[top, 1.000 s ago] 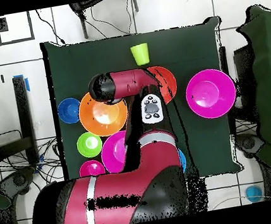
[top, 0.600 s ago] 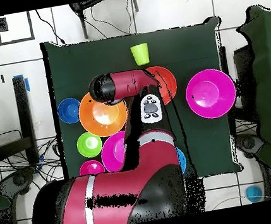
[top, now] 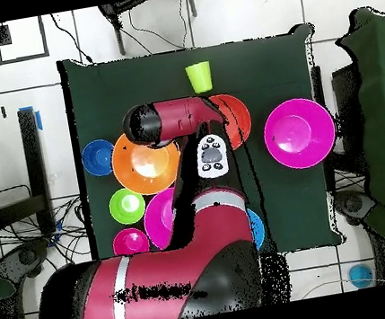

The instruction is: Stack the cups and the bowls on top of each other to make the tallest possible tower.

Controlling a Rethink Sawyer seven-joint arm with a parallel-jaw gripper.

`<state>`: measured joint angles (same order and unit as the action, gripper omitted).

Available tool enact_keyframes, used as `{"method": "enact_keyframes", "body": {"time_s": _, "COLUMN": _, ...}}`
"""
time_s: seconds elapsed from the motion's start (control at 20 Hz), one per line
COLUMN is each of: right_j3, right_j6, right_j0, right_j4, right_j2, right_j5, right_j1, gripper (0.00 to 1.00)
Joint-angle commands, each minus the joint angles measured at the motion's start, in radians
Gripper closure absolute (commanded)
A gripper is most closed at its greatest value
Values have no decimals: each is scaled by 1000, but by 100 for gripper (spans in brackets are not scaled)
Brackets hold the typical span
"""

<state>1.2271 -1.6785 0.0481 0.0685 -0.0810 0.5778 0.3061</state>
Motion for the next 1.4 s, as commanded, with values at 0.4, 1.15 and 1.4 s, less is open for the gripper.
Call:
{"method": "enact_keyframes", "body": {"time_s": 0.4, "right_j3": 10, "right_j6": -65, "right_j0": 6, "right_j4": -19, "right_j2": 70, "right_j5": 150, "right_j1": 72, "gripper": 0}}
{"method": "enact_keyframes", "body": {"time_s": 1.15, "right_j3": 76, "right_j6": 69, "right_j0": 38, "right_j4": 16, "right_j2": 119, "right_j5": 269, "right_j1": 92, "gripper": 0}}
{"method": "enact_keyframes", "body": {"time_s": 1.4, "right_j3": 91, "right_j6": 62, "right_j0": 35, "right_j4": -8, "right_j2": 158, "right_j5": 325, "right_j1": 110, "gripper": 0}}
